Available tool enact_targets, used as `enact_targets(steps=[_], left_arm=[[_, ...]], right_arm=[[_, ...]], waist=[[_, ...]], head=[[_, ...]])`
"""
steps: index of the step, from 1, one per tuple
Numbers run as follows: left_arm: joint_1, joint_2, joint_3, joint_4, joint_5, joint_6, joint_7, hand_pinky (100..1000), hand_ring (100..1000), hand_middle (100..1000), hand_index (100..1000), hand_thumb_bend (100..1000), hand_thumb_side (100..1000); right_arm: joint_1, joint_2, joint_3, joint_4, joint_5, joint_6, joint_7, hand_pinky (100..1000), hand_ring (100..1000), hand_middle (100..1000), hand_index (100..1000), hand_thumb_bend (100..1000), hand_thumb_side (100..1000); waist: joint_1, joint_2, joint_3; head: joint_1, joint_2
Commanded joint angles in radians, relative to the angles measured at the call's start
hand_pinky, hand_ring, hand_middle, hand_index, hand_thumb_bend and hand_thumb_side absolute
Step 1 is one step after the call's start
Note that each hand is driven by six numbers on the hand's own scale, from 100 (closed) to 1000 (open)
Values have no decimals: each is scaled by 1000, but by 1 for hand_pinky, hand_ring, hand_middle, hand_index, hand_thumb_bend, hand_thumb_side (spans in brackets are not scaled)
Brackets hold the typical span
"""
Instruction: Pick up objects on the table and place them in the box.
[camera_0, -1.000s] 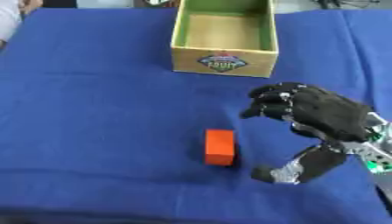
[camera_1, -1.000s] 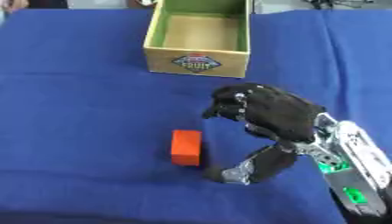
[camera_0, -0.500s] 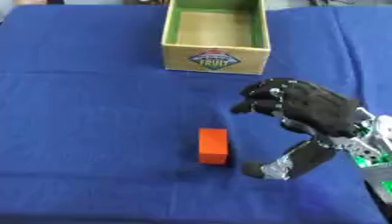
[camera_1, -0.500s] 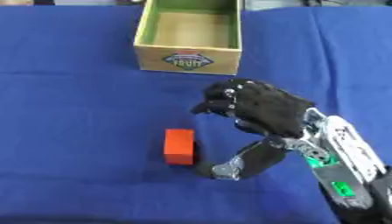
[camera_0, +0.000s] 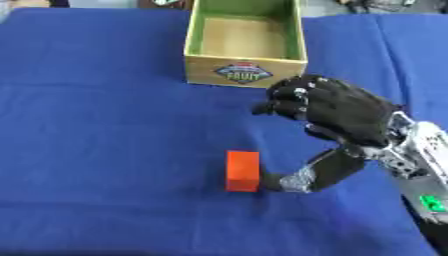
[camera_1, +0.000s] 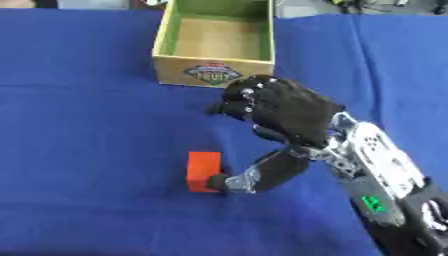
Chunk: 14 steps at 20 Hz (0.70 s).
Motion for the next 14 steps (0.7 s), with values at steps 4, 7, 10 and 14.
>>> enact_targets(steps=[4,7,10,14], left_arm=[[-11,23,-7,-19,9,7,-2,251,325,425,768,100,1000],[-14,24,-8,-19,11,9,-3,251,325,425,767,100,1000],[-17,24,-9,-19,12,10,-4,251,325,425,767,100,1000],[-19,22,-10,-19,14,10,-6,250,324,425,763,100,1000]], right_arm=[[-26,23,13,47,52,-3,57,757,834,663,853,592,1000],[-30,39,22,78,77,-6,68,758,842,662,847,582,1000],[-37,56,30,104,97,-2,62,755,848,645,838,569,1000],[-41,70,34,154,150,8,48,743,840,616,829,518,1000]], waist=[[-1,-20,8],[-3,-19,12],[-4,-17,15],[-3,-13,22]], head=[[-15,-16],[-19,-17],[-22,-20],[-26,-25]])
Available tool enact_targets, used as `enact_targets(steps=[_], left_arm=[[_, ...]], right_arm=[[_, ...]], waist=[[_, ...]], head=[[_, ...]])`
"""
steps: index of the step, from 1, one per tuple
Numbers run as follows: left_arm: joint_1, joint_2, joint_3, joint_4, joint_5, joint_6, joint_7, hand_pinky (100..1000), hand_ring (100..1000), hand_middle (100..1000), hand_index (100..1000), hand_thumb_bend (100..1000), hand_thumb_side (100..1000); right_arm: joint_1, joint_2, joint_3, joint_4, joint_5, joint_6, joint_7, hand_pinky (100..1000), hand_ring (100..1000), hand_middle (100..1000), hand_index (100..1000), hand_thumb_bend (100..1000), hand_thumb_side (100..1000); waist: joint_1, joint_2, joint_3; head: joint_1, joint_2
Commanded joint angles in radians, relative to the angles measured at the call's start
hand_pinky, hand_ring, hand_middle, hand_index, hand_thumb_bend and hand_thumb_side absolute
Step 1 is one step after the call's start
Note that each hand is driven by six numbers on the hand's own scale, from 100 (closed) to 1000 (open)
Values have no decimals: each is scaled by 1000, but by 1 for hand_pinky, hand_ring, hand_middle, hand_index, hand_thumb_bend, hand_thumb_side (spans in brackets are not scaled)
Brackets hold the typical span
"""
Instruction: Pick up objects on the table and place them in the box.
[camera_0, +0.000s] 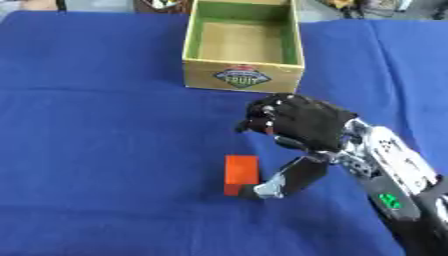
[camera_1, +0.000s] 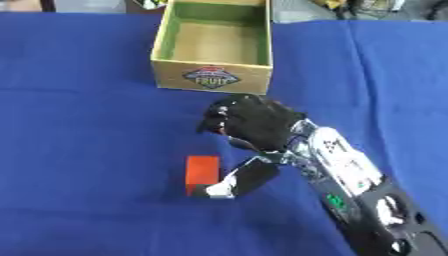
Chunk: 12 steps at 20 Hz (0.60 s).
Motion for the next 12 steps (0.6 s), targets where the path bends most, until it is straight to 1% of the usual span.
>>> enact_targets(steps=[1,3,6,12], left_arm=[[-9,21,-3,-19,8,1,-2,250,324,424,762,100,1000],[-10,19,-3,-19,6,3,-2,250,323,424,762,100,1000],[-12,18,-3,-19,6,3,-2,250,323,424,762,100,1000],[-13,16,-1,-19,3,3,0,250,322,424,761,100,1000]], right_arm=[[-16,5,-2,32,48,8,-14,741,839,617,828,513,1000],[-17,10,-2,58,74,9,-24,737,833,618,824,488,1000],[-16,17,4,90,101,4,-31,734,833,613,820,484,1000],[-12,24,17,109,115,-20,-21,728,833,598,814,476,1000]], waist=[[3,-13,3],[2,-11,4],[2,-7,5],[2,-5,5]], head=[[-5,-16],[-5,-17],[-3,-19],[1,-15]])
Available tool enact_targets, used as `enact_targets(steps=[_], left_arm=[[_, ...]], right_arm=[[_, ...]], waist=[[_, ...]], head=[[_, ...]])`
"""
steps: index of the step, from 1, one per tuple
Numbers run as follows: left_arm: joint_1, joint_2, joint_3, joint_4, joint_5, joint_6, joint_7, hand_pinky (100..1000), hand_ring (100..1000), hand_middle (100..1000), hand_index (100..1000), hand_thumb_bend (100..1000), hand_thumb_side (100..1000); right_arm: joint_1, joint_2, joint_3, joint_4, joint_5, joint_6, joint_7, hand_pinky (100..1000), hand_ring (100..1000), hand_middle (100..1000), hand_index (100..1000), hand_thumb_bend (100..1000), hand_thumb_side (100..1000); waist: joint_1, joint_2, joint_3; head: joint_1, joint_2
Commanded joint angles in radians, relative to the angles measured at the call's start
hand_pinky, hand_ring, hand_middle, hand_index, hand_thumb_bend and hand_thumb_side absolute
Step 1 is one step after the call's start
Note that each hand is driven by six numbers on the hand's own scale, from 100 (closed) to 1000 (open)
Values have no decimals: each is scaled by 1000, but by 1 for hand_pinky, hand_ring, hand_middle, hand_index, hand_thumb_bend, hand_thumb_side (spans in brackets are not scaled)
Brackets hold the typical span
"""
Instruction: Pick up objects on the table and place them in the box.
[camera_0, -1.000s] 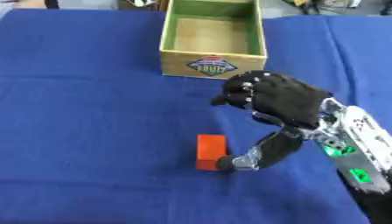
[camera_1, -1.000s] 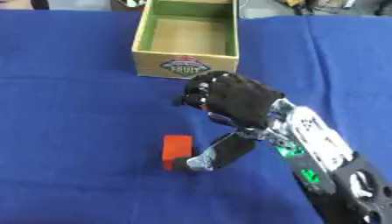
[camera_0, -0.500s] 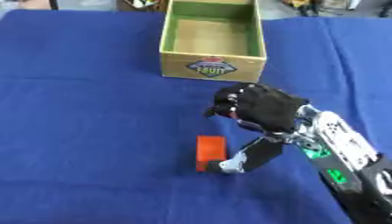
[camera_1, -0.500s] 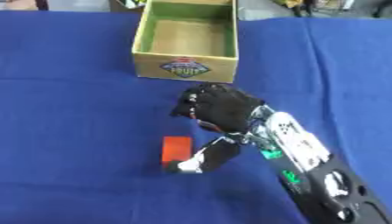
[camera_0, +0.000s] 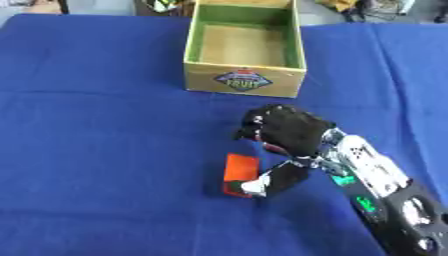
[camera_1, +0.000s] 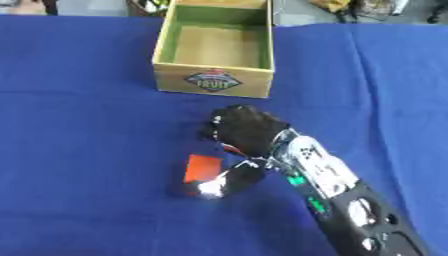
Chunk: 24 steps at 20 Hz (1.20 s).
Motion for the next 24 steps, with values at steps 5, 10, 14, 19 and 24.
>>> enact_targets(steps=[5,10,14,19,24], left_arm=[[-8,15,1,-19,-1,1,4,249,322,424,761,100,1000],[-9,14,1,-19,-3,3,6,249,321,423,760,100,1000],[-10,13,0,-19,-3,4,6,249,321,422,759,100,1000],[-12,13,-1,-19,-5,5,6,249,321,423,759,100,1000],[-12,12,-1,-19,-7,5,3,248,320,422,759,100,1000]], right_arm=[[0,-7,0,-25,-19,-26,29,729,837,592,814,524,1000],[0,-12,0,-54,-42,-27,32,718,826,567,799,480,1000],[1,-16,-2,-64,-48,-9,12,694,803,529,771,343,1000],[3,-16,2,-53,-58,20,-21,656,778,465,685,100,857],[5,-12,10,-17,-72,44,-40,617,736,423,562,100,724]], waist=[[2,-16,-2],[3,-15,-2],[3,-14,-2],[2,-13,-2],[3,-12,2]], head=[[9,-4],[12,-4],[11,-7],[8,-10],[5,-9]])
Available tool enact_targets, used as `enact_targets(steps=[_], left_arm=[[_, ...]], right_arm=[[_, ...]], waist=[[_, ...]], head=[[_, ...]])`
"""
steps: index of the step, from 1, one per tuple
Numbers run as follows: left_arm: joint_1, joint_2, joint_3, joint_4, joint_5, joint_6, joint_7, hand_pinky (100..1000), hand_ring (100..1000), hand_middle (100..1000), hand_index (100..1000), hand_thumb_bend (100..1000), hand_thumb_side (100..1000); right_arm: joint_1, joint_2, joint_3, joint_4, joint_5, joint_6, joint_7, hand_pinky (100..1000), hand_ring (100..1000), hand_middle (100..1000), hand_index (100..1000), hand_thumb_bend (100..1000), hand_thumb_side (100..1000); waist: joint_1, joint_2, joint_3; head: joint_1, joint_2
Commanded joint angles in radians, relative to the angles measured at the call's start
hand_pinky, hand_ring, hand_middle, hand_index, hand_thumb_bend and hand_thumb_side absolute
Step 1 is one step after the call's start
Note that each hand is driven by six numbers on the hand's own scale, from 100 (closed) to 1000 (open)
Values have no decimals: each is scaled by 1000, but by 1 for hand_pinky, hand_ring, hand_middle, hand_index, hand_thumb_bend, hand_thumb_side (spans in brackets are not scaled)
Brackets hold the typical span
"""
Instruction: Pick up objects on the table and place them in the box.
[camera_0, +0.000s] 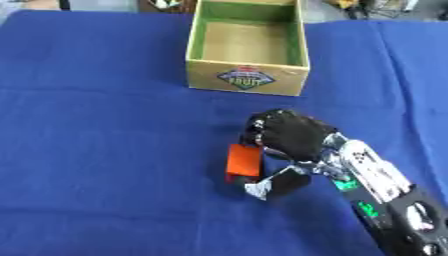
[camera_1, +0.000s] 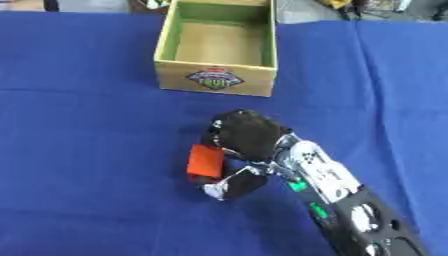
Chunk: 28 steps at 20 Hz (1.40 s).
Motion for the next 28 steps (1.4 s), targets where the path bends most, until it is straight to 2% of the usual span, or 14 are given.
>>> enact_targets(steps=[1,2,3,4,5,6,8,10,16,23,28], left_arm=[[-11,12,-1,-19,-2,1,-2,248,320,422,759,100,1000],[-11,12,-1,-19,-2,1,-2,248,320,422,758,100,1000],[-12,12,-1,-19,-2,2,-3,248,320,422,758,100,1000],[-13,12,-1,-19,-2,2,-3,248,320,421,756,100,1000],[-13,12,-2,-19,-2,3,-3,248,320,421,756,100,1000],[-14,12,-2,-19,-2,3,-3,249,320,420,755,100,1000],[-15,12,-2,-19,-1,4,-3,249,320,420,755,100,1000],[-15,11,-2,-19,-1,6,-3,249,319,420,754,100,1000],[-12,12,1,-19,-8,9,0,247,318,417,752,100,1000],[-5,16,5,-19,-16,8,6,246,316,415,750,100,1000],[0,17,6,-19,-19,6,10,245,314,413,748,100,1000]], right_arm=[[-3,-12,2,22,-6,11,-4,613,728,421,541,100,700],[-4,-11,2,27,-7,14,-5,601,707,411,477,100,605],[-4,-11,1,31,-10,20,-7,593,696,404,444,100,546],[-4,-10,0,35,-16,27,-10,577,684,379,362,100,431],[-4,-9,-1,39,-28,36,-15,574,682,374,342,100,403],[-4,-8,-3,42,-42,48,-20,559,671,346,270,100,320],[-4,-7,-10,44,-85,78,-34,544,657,317,230,100,249],[-6,-11,-18,38,-127,104,-49,532,646,281,190,100,124],[-8,-38,-57,-38,-268,174,-88,499,623,220,145,100,122],[-10,-134,-128,-224,-484,266,-140,474,611,197,131,100,136],[-38,-224,-176,-244,-622,260,-207,461,601,191,128,100,150]], waist=[[3,-14,3],[2,-14,4],[2,-14,5],[2,-14,5],[2,-14,4],[2,-14,4],[1,-14,4],[1,-14,3],[1,-17,-2],[2,-23,-11],[4,-25,-15]], head=[[-4,-9],[-4,-11],[-5,-12],[-5,-14],[-6,-15],[-7,-16],[-7,-18],[-7,-20],[-2,-24],[5,-34],[6,-44]])
